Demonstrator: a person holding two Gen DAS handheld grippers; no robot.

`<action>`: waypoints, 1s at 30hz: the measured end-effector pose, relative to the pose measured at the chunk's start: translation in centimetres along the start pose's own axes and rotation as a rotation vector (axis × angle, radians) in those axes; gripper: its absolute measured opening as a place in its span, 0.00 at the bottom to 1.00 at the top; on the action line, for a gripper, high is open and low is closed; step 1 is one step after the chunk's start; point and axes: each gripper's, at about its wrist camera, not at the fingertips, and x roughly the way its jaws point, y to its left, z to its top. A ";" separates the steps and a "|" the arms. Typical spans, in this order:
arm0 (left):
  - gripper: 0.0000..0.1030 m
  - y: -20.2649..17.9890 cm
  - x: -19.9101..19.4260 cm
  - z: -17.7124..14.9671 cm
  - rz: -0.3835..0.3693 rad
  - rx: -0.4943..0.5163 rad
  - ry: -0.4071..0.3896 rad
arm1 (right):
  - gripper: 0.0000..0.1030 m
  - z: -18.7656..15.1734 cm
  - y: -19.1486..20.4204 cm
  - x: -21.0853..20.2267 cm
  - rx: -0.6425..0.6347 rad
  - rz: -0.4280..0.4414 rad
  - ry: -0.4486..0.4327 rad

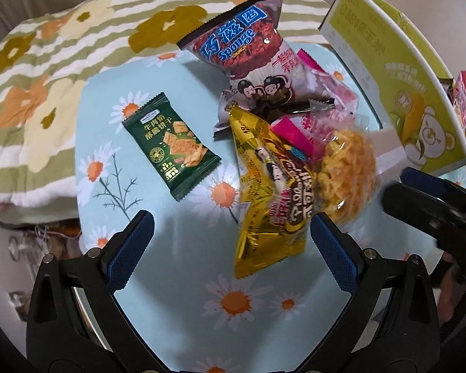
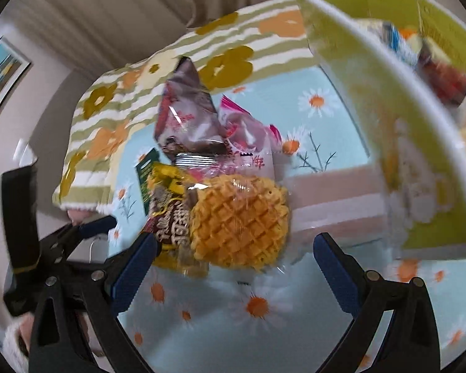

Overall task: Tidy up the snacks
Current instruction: 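Move both tools back over the remaining snacks on the table, then grasp the gold Pillow packet with the left tool while the right tool grasps the waffle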

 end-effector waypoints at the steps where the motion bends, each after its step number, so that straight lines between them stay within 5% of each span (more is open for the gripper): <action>1: 0.97 0.1 0.0 0.0 0.005 0.016 0.000 | 0.98 0.0 0.1 0.5 0.010 -0.006 -0.001; 14: 0.97 0.3 0.9 -0.3 0.035 0.103 0.020 | 0.97 -0.4 2.2 3.5 -0.092 -0.153 -0.066; 18: 0.97 -0.3 1.3 -0.9 0.042 0.119 0.032 | 0.89 -0.9 2.5 3.5 -0.130 -0.180 -0.078; 22: 0.97 -0.6 1.6 -1.1 0.051 0.130 0.039 | 0.73 -1.3 2.5 3.7 -0.142 -0.167 -0.065; 30: 0.97 -0.5 1.4 -1.1 0.045 0.123 0.029 | 0.68 -1.1 1.6 2.5 -0.108 -0.096 -0.078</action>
